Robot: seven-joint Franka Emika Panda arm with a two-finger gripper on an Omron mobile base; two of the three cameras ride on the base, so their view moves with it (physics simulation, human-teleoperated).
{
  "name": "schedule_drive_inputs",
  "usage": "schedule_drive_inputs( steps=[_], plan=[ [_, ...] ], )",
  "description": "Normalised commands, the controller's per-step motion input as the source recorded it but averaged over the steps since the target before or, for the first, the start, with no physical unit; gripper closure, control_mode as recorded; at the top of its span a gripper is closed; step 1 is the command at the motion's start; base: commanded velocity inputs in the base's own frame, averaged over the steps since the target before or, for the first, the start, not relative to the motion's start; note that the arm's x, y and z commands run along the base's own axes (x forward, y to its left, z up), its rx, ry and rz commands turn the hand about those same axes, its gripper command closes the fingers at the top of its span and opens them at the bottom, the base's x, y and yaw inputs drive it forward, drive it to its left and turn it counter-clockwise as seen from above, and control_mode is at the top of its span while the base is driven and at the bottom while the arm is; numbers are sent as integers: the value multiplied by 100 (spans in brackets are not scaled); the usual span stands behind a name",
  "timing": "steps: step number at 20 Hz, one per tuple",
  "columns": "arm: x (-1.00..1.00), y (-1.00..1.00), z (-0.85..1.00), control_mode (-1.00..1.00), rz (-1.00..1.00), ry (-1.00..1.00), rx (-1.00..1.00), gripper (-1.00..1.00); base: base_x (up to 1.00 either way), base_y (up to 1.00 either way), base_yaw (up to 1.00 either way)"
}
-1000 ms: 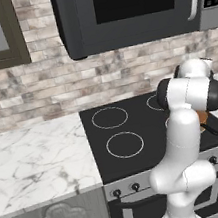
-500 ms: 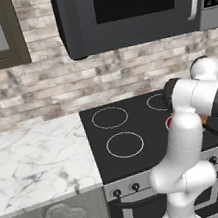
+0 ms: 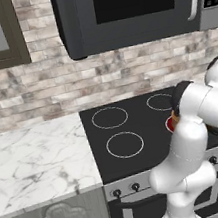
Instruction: Pick up the sugar cube(s) and place them in the saucepan with hot chocolate.
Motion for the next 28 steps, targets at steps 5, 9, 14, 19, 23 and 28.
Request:
schedule_drive_inputs(
  steps=[5,9,14,19,23,28],
  plan=[
    [0,0,-1,-100,0,1,-27,-100,0,0,0],
    [1,-7,0,-100,0,6,-34,-100,0,0,0],
    [9,-38,-19,-100,0,8,-11,-100,0,0,0],
    [16,-69,-15,-100,1,9,-1,-100,0,0,0],
    [13,-94,0,-100,1,0,1,-100,0,0,0],
    [0,-78,0,-100,0,0,5,-100,0,0,0]
  ],
)
